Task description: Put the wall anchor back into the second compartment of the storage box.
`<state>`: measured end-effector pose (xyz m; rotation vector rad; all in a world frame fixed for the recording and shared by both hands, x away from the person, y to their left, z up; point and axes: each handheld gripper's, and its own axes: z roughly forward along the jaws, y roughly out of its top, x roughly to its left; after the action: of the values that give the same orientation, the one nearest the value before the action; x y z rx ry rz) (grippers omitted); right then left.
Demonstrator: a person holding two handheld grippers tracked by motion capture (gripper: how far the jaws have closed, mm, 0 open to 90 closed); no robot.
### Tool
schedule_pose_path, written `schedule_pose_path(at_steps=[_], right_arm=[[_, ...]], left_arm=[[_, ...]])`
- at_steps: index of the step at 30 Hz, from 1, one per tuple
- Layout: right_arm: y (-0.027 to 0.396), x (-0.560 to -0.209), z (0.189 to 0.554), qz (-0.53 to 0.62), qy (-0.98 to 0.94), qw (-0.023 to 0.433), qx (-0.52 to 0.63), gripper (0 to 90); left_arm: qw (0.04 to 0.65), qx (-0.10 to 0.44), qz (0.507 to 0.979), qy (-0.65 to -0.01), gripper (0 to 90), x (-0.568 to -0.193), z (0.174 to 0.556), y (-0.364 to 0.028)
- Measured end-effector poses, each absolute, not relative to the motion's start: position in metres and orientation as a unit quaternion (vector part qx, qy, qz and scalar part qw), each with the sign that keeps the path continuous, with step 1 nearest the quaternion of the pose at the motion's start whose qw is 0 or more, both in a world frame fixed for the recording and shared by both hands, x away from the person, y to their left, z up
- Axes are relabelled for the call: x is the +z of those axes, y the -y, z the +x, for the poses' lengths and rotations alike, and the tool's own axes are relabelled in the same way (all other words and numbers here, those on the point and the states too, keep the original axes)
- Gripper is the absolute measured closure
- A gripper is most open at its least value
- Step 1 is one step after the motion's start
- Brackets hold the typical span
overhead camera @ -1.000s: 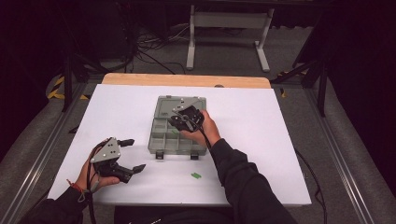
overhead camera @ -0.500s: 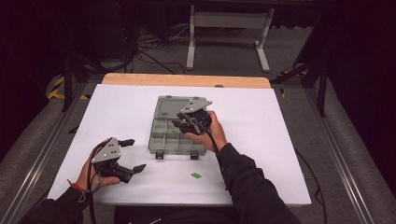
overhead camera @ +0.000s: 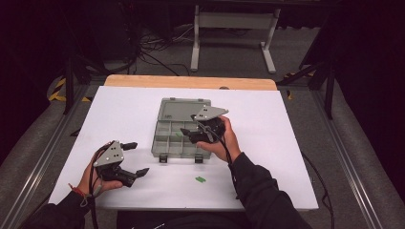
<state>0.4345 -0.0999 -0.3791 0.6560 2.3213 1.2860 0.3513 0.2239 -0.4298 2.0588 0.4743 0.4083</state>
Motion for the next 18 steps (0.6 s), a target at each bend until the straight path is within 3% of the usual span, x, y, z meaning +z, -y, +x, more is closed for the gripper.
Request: schedule_pose_path(at_steps=[1,4,8,18], right_arm=[[0.102,-0.379,0.431,0.239,-0.829,0.210,0.461,26.4],[0.107,-0.380,0.425,0.238,-0.828,0.221,0.458,18.0],[0.116,-0.381,0.417,0.233,-0.827,0.233,0.455,13.0],[0.137,-0.382,0.397,0.218,-0.826,0.248,0.458,10.2]], left_arm=[[0.475,0.165,0.843,-0.193,5.9,-0.430,0.351,-0.224],[0.475,0.165,0.843,-0.192,5.9,-0.429,0.351,-0.224],[0.478,0.166,0.841,-0.190,5.8,-0.429,0.350,-0.224],[0.480,0.168,0.840,-0.188,5.7,-0.428,0.349,-0.224]])
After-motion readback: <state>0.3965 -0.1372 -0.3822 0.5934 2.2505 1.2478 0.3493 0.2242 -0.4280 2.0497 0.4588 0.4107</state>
